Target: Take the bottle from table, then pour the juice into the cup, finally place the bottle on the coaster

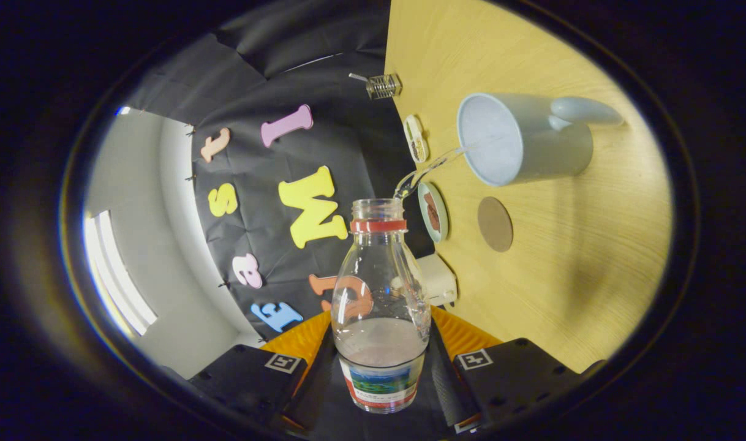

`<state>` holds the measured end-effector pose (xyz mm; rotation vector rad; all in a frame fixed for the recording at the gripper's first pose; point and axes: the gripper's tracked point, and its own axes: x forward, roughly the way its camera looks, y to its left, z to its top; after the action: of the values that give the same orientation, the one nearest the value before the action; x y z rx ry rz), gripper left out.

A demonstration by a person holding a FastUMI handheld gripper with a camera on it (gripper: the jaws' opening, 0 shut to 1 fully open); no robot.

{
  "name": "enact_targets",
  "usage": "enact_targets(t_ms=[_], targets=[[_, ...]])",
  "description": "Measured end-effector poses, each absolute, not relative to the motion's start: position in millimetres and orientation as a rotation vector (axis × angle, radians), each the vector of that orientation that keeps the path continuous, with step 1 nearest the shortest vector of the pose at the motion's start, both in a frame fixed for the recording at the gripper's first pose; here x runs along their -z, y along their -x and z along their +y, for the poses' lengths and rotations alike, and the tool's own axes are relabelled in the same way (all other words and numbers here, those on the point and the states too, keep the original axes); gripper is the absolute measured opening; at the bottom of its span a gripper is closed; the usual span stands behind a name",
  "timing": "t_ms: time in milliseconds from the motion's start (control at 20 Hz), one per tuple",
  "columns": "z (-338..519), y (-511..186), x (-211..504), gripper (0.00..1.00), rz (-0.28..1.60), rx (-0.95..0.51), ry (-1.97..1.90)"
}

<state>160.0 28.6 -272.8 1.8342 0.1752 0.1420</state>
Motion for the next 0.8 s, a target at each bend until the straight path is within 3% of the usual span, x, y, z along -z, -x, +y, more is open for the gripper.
enact_targets(t_ms=[800], targets=[[29.9, -154.2, 255.5, 0.77, 0.156, -0.156, -1.914]])
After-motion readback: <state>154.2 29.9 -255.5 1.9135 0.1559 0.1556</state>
